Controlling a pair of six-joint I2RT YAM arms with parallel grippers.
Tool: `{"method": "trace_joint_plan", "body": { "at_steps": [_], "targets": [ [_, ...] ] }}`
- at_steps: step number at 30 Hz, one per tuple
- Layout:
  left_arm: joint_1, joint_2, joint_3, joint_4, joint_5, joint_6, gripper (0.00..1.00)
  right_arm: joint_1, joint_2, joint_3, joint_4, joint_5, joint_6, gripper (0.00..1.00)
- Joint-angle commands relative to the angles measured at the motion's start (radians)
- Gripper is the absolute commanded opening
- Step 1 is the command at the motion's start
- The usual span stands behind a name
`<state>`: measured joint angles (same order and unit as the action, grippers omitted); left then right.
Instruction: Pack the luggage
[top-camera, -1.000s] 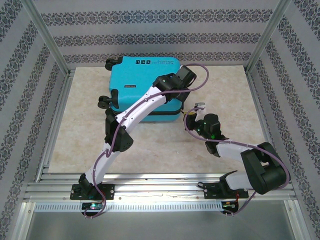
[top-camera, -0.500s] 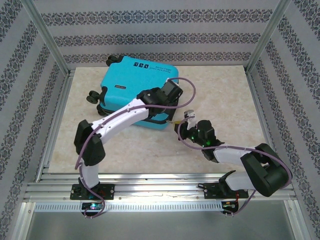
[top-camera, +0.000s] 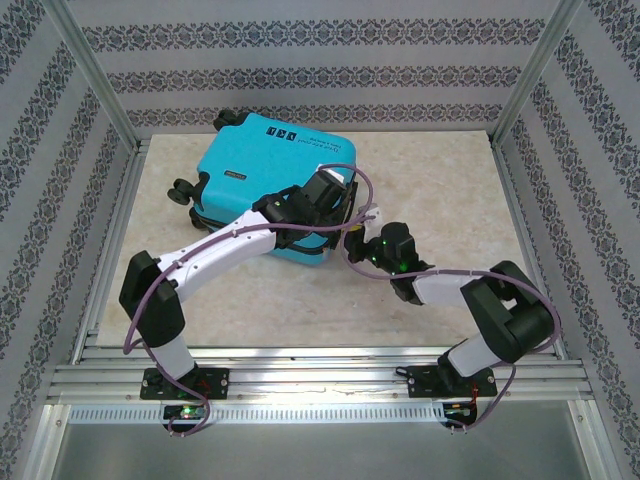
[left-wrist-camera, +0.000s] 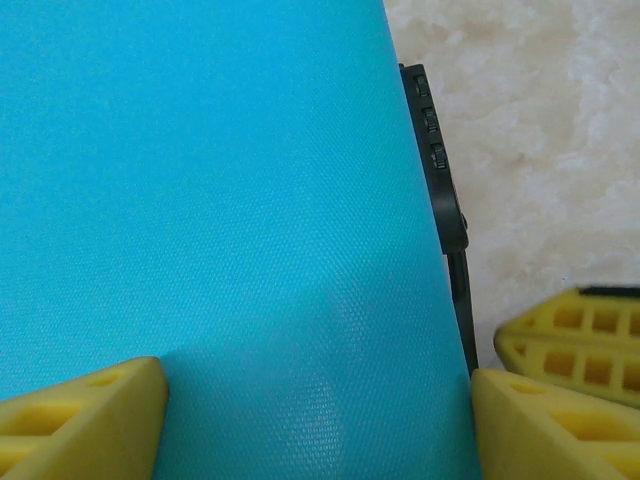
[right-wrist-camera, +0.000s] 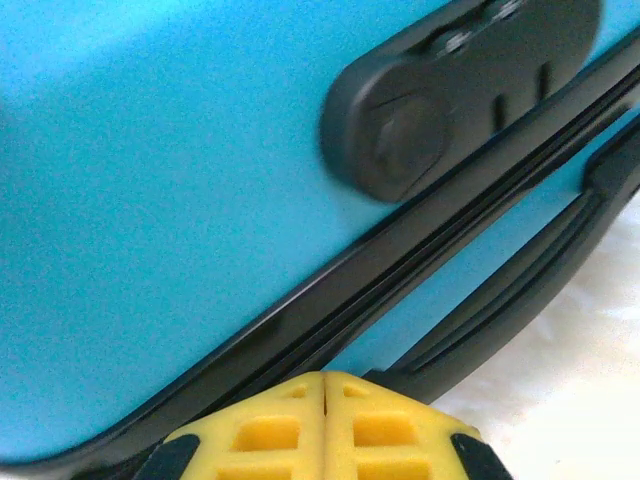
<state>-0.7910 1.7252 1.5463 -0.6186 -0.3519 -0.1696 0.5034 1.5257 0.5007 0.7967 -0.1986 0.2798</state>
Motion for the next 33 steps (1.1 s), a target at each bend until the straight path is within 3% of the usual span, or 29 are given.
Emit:
{"method": "trace_joint_plan", "body": {
  "at_steps": [1,6,12,23,27,33],
  "targets": [
    [0.053,0.049,-0.094,-0.261,0.001,-0.077,0.76,-0.032,0.025,0.038,0.016,0.018,-0.022,0.00],
    [0.059,0.037,-0.101,-0.252,0.002,-0.077,0.76,-0.080,0.036,0.026,0.068,-0.195,-0.008,0.00],
    [0.060,0.058,-0.075,-0.253,0.000,-0.077,0.77,-0.054,0.010,-0.064,0.147,-0.273,0.007,0.00],
    [0.059,0.065,-0.060,-0.239,0.008,-0.087,0.77,0.003,0.124,-0.083,0.293,-0.396,0.078,0.41],
    [0.059,0.063,-0.058,-0.240,0.009,-0.087,0.77,0.003,0.186,-0.048,0.329,-0.440,0.103,0.48],
    [0.059,0.063,-0.053,-0.242,0.014,-0.088,0.77,0.006,0.238,-0.027,0.373,-0.470,0.132,0.49]
  ]
}}
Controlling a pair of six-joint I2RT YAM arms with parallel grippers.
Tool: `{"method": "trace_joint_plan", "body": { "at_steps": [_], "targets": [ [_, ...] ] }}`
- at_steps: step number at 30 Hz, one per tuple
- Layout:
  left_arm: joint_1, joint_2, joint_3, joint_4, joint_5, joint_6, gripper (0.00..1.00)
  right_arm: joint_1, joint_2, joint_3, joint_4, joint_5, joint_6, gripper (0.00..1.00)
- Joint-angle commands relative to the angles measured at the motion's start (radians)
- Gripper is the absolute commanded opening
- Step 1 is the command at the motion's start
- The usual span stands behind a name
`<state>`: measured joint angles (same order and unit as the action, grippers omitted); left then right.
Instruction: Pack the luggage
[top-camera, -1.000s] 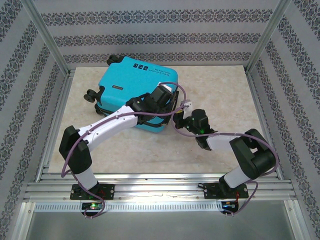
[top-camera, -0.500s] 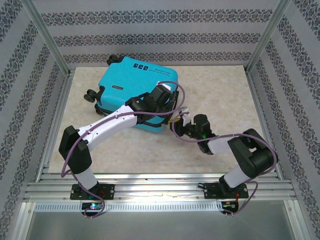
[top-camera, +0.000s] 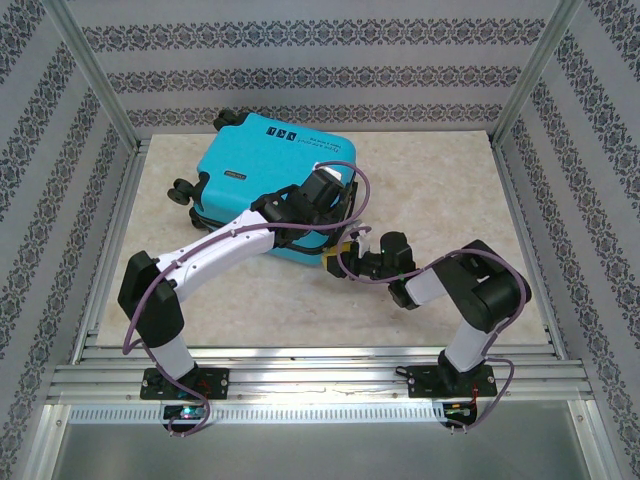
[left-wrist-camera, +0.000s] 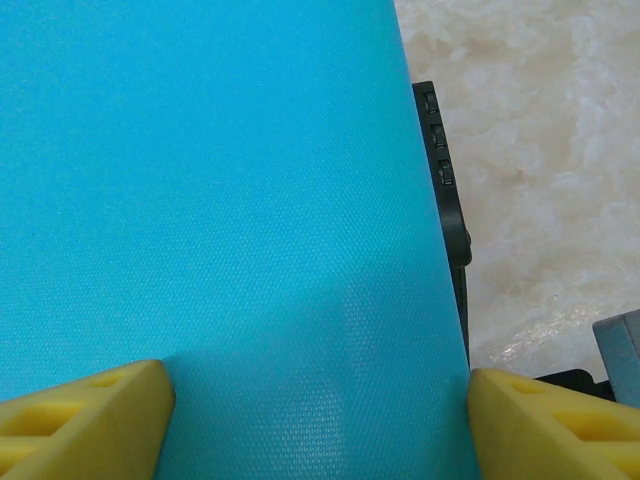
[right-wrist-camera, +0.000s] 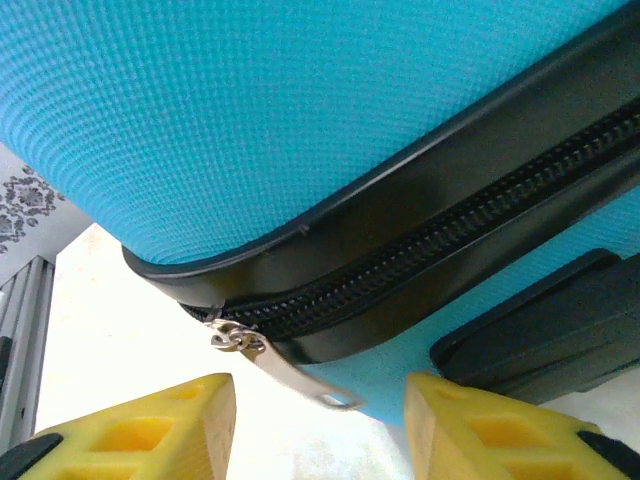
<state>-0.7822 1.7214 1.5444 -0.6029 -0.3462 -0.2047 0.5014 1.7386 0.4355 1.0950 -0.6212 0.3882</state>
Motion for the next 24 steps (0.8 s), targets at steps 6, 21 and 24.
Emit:
{"method": "trace_joint_plan", "body": {
  "at_steps": [6,21,24],
  "targets": [
    [0.049,0.082,-0.032,-0.260,0.022,-0.051,0.77,0.011,0.030,0.055,0.071,-0.063,0.026,0.49],
    [0.047,0.089,-0.020,-0.258,0.045,-0.052,0.76,0.016,0.073,0.087,0.154,-0.183,0.146,0.48],
    [0.047,0.089,-0.019,-0.259,0.047,-0.051,0.76,0.015,0.093,0.097,0.176,-0.191,0.163,0.48]
  ]
}}
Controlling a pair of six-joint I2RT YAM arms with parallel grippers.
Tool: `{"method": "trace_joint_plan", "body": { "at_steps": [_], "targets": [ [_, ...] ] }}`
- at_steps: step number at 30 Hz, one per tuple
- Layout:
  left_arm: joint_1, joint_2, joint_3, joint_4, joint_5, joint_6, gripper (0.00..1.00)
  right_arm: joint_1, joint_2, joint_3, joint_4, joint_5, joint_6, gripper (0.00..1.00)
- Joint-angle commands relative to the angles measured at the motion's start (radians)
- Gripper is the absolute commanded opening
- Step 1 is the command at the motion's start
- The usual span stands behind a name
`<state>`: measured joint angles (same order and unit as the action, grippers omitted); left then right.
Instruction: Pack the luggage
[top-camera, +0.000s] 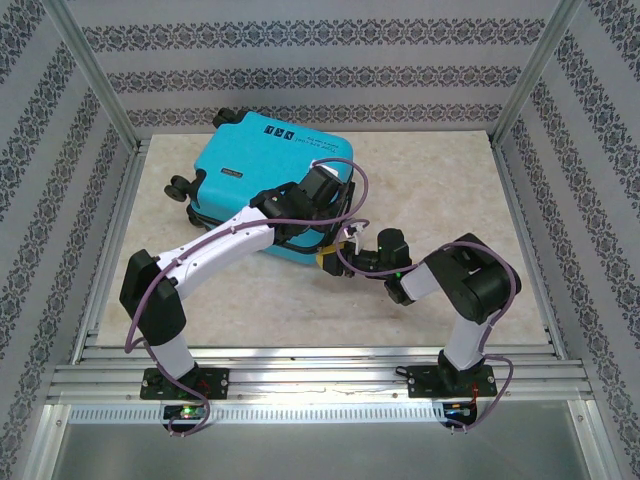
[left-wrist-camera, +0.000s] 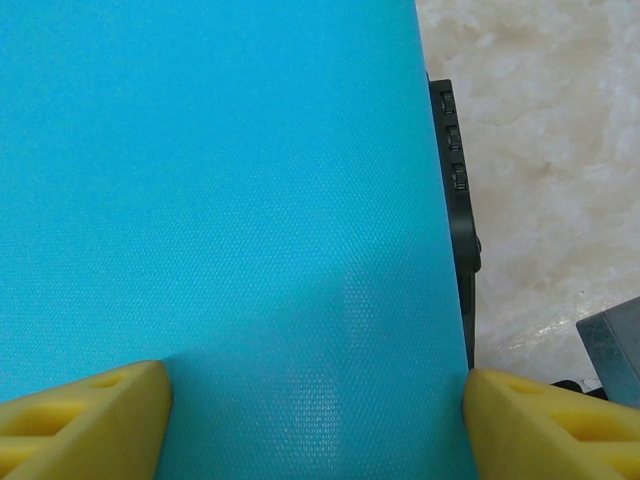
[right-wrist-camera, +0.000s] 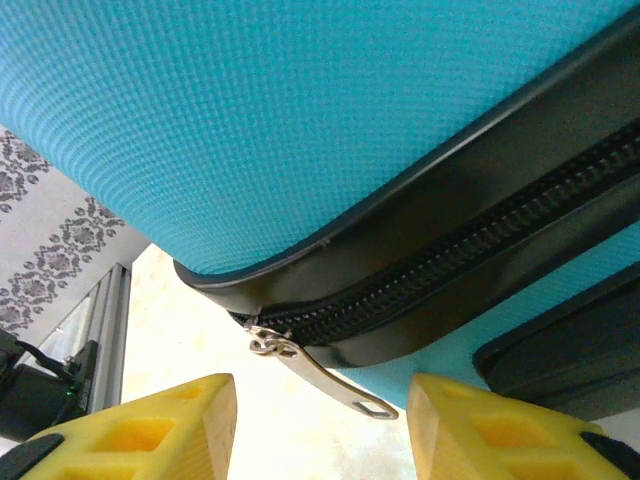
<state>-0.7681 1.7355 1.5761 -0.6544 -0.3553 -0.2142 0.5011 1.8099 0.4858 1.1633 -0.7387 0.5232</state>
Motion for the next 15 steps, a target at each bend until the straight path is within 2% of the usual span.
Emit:
{"method": "trace_joint_plan", "body": {
  "at_steps": [1,15],
  "targets": [
    [0.033,0.075,-0.050,-0.206,0.059,-0.042,0.76,0.016,0.029,0.048,0.116,-0.077,0.034,0.48],
    [0.033,0.078,-0.053,-0.201,0.064,-0.041,0.75,0.028,0.086,0.016,0.221,-0.079,0.096,0.48]
  ]
}}
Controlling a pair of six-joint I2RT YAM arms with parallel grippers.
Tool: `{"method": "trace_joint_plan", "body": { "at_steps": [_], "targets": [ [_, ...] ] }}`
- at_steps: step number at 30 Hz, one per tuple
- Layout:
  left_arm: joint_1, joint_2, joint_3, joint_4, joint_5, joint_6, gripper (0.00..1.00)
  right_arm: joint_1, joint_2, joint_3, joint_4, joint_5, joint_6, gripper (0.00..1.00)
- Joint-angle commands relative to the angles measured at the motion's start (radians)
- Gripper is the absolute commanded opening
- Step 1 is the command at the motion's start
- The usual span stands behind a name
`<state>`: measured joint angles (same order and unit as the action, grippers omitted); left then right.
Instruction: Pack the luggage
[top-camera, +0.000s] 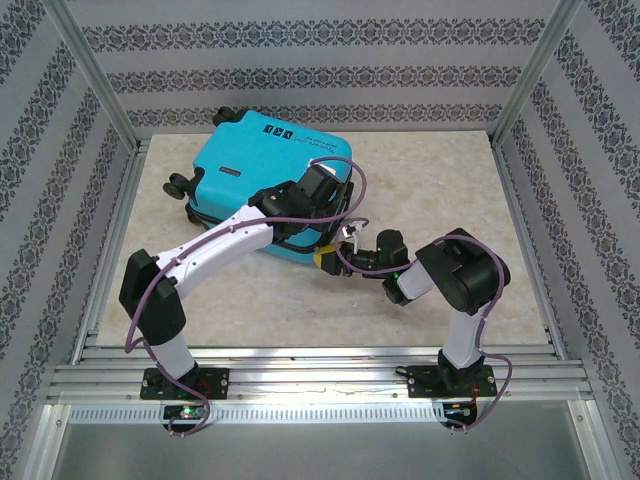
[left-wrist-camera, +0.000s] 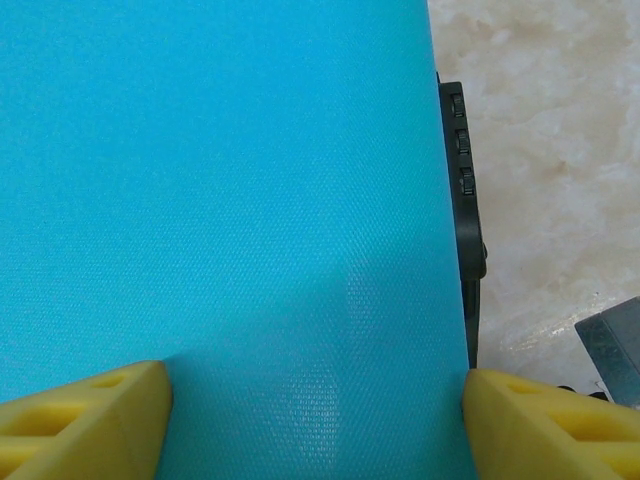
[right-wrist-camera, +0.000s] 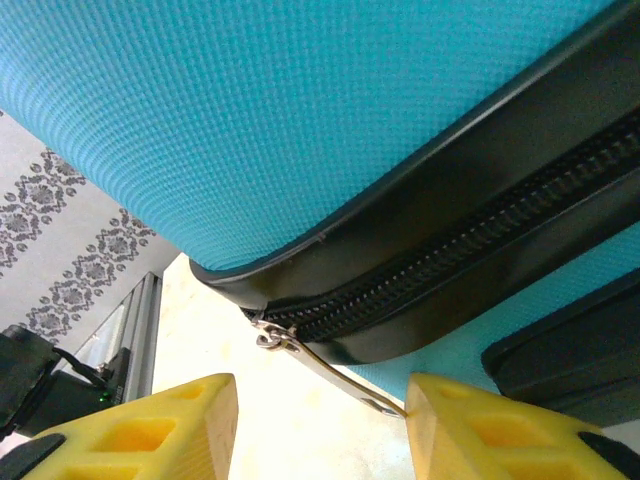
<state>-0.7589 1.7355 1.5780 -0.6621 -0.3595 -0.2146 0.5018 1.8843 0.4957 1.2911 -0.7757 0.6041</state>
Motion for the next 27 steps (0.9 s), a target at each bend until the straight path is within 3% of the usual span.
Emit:
{"method": "trace_joint_plan", "body": {
  "at_steps": [1,19,27],
  "targets": [
    [0.024,0.078,-0.055,-0.193,0.068,-0.040,0.75,0.030,0.007,0.002,0.094,-0.039,0.014,0.48],
    [0.024,0.076,-0.063,-0.191,0.065,-0.039,0.75,0.038,-0.042,-0.012,0.041,0.007,0.008,0.43],
    [0.024,0.072,-0.066,-0.193,0.062,-0.037,0.75,0.039,-0.037,-0.018,0.001,0.096,-0.002,0.32]
  ]
}}
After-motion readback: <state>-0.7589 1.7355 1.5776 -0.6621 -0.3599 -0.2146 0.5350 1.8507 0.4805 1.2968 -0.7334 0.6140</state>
